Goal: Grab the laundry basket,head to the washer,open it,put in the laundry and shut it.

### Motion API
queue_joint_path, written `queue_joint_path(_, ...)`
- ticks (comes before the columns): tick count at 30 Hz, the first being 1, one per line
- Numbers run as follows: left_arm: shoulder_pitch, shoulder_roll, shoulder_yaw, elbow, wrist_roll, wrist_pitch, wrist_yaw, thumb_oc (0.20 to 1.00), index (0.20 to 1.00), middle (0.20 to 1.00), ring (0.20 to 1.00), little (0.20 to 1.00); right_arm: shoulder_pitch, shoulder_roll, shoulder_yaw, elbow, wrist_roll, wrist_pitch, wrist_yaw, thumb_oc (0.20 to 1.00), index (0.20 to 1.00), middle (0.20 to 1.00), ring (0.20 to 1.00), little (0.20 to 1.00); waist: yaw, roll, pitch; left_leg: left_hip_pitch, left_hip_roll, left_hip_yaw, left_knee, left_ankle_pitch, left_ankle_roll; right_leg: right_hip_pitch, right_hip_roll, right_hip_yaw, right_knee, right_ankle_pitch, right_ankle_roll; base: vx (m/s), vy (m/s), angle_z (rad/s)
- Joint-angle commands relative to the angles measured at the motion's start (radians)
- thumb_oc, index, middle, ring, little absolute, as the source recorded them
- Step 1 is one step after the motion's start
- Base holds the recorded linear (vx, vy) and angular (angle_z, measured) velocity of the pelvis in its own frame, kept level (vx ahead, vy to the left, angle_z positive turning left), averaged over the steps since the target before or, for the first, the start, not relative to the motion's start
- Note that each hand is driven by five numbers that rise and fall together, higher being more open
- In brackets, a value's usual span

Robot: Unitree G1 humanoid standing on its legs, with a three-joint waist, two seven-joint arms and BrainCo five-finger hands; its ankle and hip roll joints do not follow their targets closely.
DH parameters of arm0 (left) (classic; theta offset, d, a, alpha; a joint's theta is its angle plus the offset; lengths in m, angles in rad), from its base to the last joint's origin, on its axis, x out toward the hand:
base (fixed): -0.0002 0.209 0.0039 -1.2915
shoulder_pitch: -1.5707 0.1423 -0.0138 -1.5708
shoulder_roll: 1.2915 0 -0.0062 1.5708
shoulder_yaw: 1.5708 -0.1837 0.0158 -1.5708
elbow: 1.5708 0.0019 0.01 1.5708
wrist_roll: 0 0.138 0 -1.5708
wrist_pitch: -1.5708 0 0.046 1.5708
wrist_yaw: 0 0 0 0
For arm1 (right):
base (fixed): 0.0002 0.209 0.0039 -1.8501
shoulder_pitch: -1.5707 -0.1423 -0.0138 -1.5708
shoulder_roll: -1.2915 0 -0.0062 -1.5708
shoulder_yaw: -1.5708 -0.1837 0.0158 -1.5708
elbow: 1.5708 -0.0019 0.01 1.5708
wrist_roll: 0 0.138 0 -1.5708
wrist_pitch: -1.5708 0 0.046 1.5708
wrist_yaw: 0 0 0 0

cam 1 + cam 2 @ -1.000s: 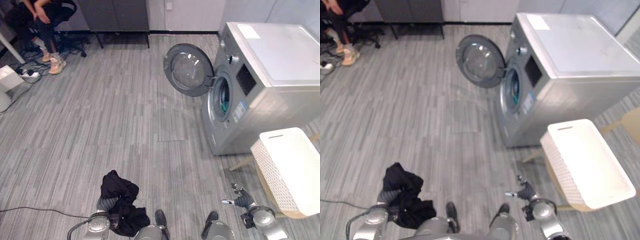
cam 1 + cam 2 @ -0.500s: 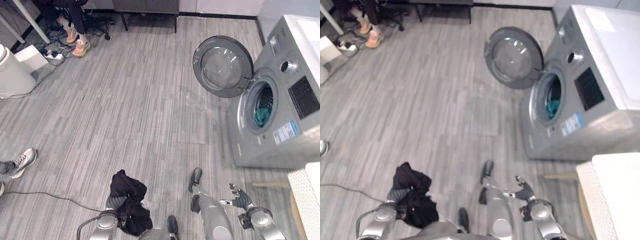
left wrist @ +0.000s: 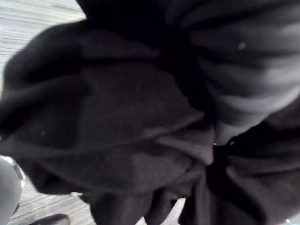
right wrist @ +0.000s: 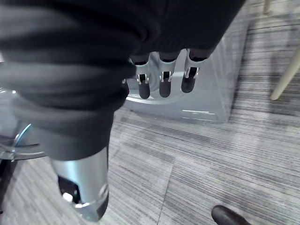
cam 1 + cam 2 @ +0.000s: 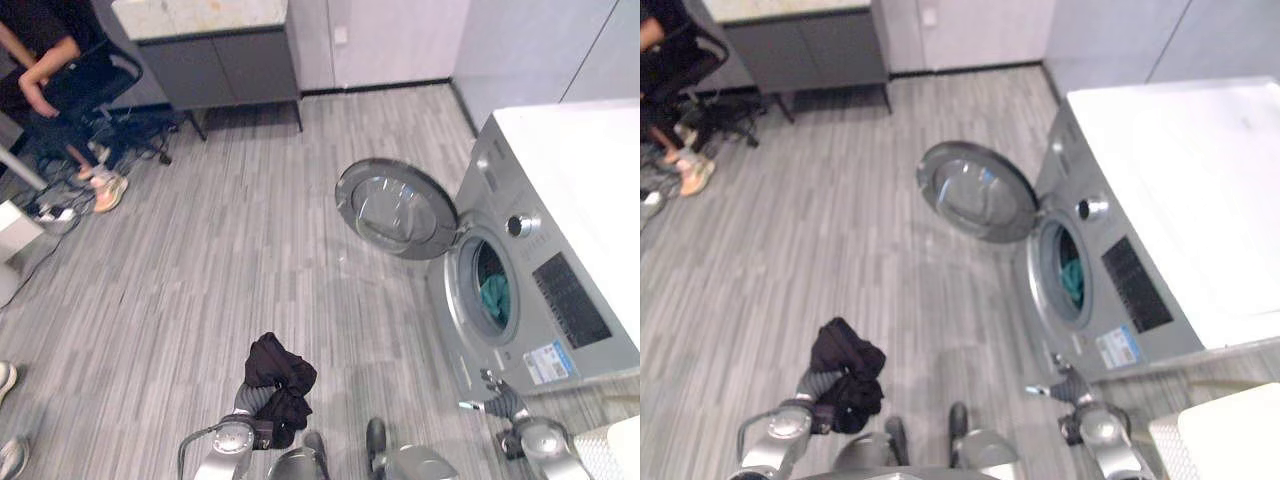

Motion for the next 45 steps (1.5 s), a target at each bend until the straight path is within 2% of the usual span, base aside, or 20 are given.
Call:
queue_joint_path(1,0.015,0.044,0.01,-0.044,0.021,-0.033,0.011,0.2,0.2,0.2,0.2,0.2,-0.003,-0.004,-0.017,0.009,-0.006,-0.021,-0.021,1.0,1.0,1.0,1.0,1.0,0.033,0.002,0.05,-0.01,-0.015,-0.116,-0.11,0.138,0.007,-0.023,-0.053,0.072,0.12,-0.133,0.16,0.35,0.101,-1.0)
queue_joint_path(4,0.008,0.045,0.005,-0.049,0.005,-0.042,0.02,0.2,0.2,0.2,0.2,0.2,-0.033,-0.006,-0.01,0.035,-0.011,-0.026,-0.026,1.0,1.0,1.0,1.0,1.0,0.056,0.008,0.044,-0.022,-0.02,-0.262,-0.151,0.165,-0.009,-0.006,-0.024,0.183,0.143,-0.156,0.163,0.29,0.102,-1.12)
queue_joint_path(5,0.008,0.045,0.005,-0.049,0.005,-0.042,0.02,0.2,0.2,0.2,0.2,0.2,-0.033,-0.006,-0.01,0.035,-0.011,-0.026,-0.026,1.0,1.0,1.0,1.0,1.0,0.057,0.008,0.043,-0.023,-0.02,-0.262,-0.151,0.165,-0.009,-0.006,-0.024,0.183,0.143,-0.155,0.163,0.48,0.309,-1.37)
queue_joint_path(6,0.006,0.052,-0.012,-0.053,0.011,-0.044,0.004,0.2,0.2,0.2,0.2,0.2,-0.043,-0.003,-0.012,0.052,-0.022,-0.03,-0.022,1.0,1.0,1.0,1.0,1.0,0.052,0.008,0.02,-0.001,-0.019,-0.257,-0.101,0.135,-0.004,0.017,-0.037,0.248,0.158,-0.174,0.18,0.36,0.255,-1.33)
queue_joint_path(9,0.003,0.059,-0.017,-0.054,0.016,-0.044,0.001,0.2,0.2,0.2,0.2,0.2,-0.044,0.003,-0.012,0.043,-0.019,-0.029,-0.017,1.0,1.0,1.0,1.0,1.0,0.054,0.0,0.017,0.004,-0.024,-0.233,-0.076,0.114,0.007,0.019,-0.052,0.278,0.163,-0.176,0.189,0.26,0.252,-1.38)
queue_joint_path(12,-0.01,0.095,-0.014,-0.073,0.033,-0.051,0.002,0.2,0.2,0.2,0.2,0.2,-0.065,0.024,0.012,0.026,-0.032,-0.027,0.002,1.0,1.0,1.0,1.0,1.0,0.05,-0.022,0.01,0.045,-0.014,-0.101,-0.052,0.053,0.054,-0.044,-0.094,0.305,0.257,-0.14,0.231,0.16,0.263,-1.41)
queue_joint_path(13,-0.015,0.105,-0.006,-0.08,0.032,-0.053,0.01,0.2,0.2,0.2,0.2,0.2,-0.074,0.029,0.016,0.013,-0.028,-0.031,0.003,1.0,1.0,1.0,1.0,1.0,0.05,-0.025,0.012,0.064,-0.012,-0.064,-0.056,0.039,0.062,-0.068,-0.109,0.275,0.294,-0.132,0.239,0.16,0.248,-1.29)
queue_joint_path(14,-0.02,0.11,0.005,-0.081,0.035,-0.055,0.021,0.2,0.2,0.2,0.2,0.2,-0.081,0.039,0.021,-0.009,-0.026,-0.033,0.008,1.0,1.0,1.0,1.0,1.0,0.054,-0.027,0.014,0.106,-0.008,-0.003,-0.075,0.021,0.068,-0.115,-0.143,0.177,0.325,-0.104,0.248,0.11,0.171,-1.33)
queue_joint_path(15,-0.02,0.11,0.005,-0.081,0.035,-0.055,0.021,0.2,0.2,0.2,0.2,0.2,-0.081,0.039,0.021,-0.009,-0.026,-0.033,0.008,1.0,1.0,1.0,1.0,1.0,0.055,-0.026,0.012,0.103,-0.007,-0.002,-0.076,0.023,0.068,-0.118,-0.141,0.177,0.323,-0.101,0.248,0.12,0.131,-1.43)
queue_joint_path(18,-0.036,0.109,0.009,-0.064,0.031,-0.058,0.037,0.2,0.2,0.2,0.2,0.2,-0.091,0.036,0.022,-0.032,-0.02,-0.035,0.01,1.0,1.0,1.0,1.0,1.0,0.043,-0.03,0.007,0.16,-0.018,0.059,-0.107,0.001,0.073,-0.172,-0.137,0.057,0.264,-0.073,0.241,0.13,0.07,-1.17)
queue_joint_path(21,-0.036,0.099,0.024,-0.062,0.019,-0.054,0.049,0.2,0.2,0.2,0.2,0.2,-0.094,0.039,0.018,-0.042,-0.016,-0.034,0.004,1.0,1.0,1.0,1.0,1.0,0.043,-0.025,0.006,0.244,-0.033,0.128,-0.157,-0.03,0.076,-0.222,-0.16,-0.175,0.175,-0.023,0.228,0.23,0.026,-0.6)
queue_joint_path(23,-0.026,0.09,0.038,-0.057,0.016,-0.052,0.053,0.2,0.2,0.2,0.2,0.2,-0.095,0.05,0.015,-0.029,-0.02,-0.032,0.0,1.0,1.0,1.0,1.0,1.0,0.059,-0.015,-0.001,0.3,-0.031,0.16,-0.183,-0.059,0.068,-0.23,-0.18,-0.333,0.131,-0.016,0.247,0.3,-0.051,-0.98)
queue_joint_path(24,-0.023,0.086,0.04,-0.053,0.02,-0.049,0.053,0.2,0.2,0.2,0.2,0.2,-0.094,0.051,0.013,-0.022,-0.024,-0.031,-0.003,1.0,1.0,1.0,1.0,1.0,0.056,-0.011,-0.003,0.305,-0.029,0.17,-0.188,-0.06,0.067,-0.234,-0.186,-0.35,0.116,-0.015,0.248,0.24,-0.09,-0.86)
queue_joint_path(26,0.0,0.074,0.031,-0.05,0.042,-0.055,0.044,0.2,0.2,0.2,0.2,0.2,-0.062,0.053,0.002,-0.017,-0.024,-0.031,-0.005,1.0,1.0,1.0,1.0,1.0,0.034,-0.015,-0.014,0.335,-0.05,0.178,-0.167,-0.101,0.076,-0.214,-0.166,-0.273,0.093,-0.014,0.239,0.29,-0.059,-0.51)
queue_joint_path(29,0.005,0.057,0.02,-0.043,0.05,-0.053,0.026,0.2,0.2,0.2,0.2,0.2,-0.046,0.034,-0.022,-0.021,-0.024,-0.034,-0.016,1.0,1.0,1.0,1.0,1.0,0.024,0.001,-0.022,0.333,-0.041,0.188,-0.068,-0.152,0.061,-0.19,-0.177,-0.279,0.097,-0.008,0.226,0.26,-0.106,-0.15)
queue_joint_path(32,0.006,0.041,0.009,-0.044,0.043,-0.053,0.019,0.2,0.2,0.2,0.2,0.2,-0.049,0.007,-0.04,-0.031,-0.009,-0.038,-0.031,1.0,1.0,1.0,1.0,1.0,0.023,0.016,-0.012,0.284,0.017,0.176,0.149,-0.086,0.01,-0.123,-0.146,-0.27,0.058,-0.033,0.195,0.21,-0.126,-0.03)
queue_joint_path(34,-0.006,0.034,0.0,-0.033,0.032,-0.056,0.025,0.2,0.2,0.2,0.2,0.2,-0.061,0.001,-0.041,-0.033,0.004,-0.04,-0.036,1.0,1.0,1.0,1.0,1.0,0.042,0.011,0.004,0.212,0.008,0.113,0.207,-0.07,0.0,-0.094,-0.133,-0.242,0.046,-0.054,0.179,0.11,-0.061,-0.49)
queue_joint_path(38,-0.007,0.036,0.0,-0.023,0.029,-0.059,0.035,0.2,0.2,0.2,0.2,0.2,-0.07,-0.003,-0.036,-0.001,0.011,-0.043,-0.043,1.0,1.0,1.0,1.0,1.0,0.066,-0.019,0.017,0.12,-0.016,0.035,0.088,-0.069,0.021,-0.075,-0.146,-0.174,0.039,-0.054,0.187,0.14,0.059,-0.48)
queue_joint_path(40,-0.005,0.043,0.004,-0.031,0.024,-0.059,0.041,0.2,0.2,0.2,0.2,0.2,-0.073,-0.003,-0.031,0.018,0.011,-0.044,-0.048,1.0,1.0,1.0,1.0,1.0,0.08,-0.013,0.025,0.107,0.004,-0.013,-0.013,-0.001,0.008,-0.07,-0.135,-0.14,0.045,-0.059,0.19,0.13,0.091,-0.59)
queue_joint_path(45,-0.036,0.049,-0.013,-0.058,0.017,-0.067,0.051,0.2,0.2,0.2,0.2,0.2,-0.097,0.006,-0.039,0.034,0.031,-0.046,-0.063,1.0,1.0,1.0,1.0,1.0,0.069,0.011,0.063,0.101,-0.001,-0.002,-0.045,0.006,0.025,-0.122,-0.147,-0.095,0.133,-0.087,0.192,-0.01,0.162,-0.48)
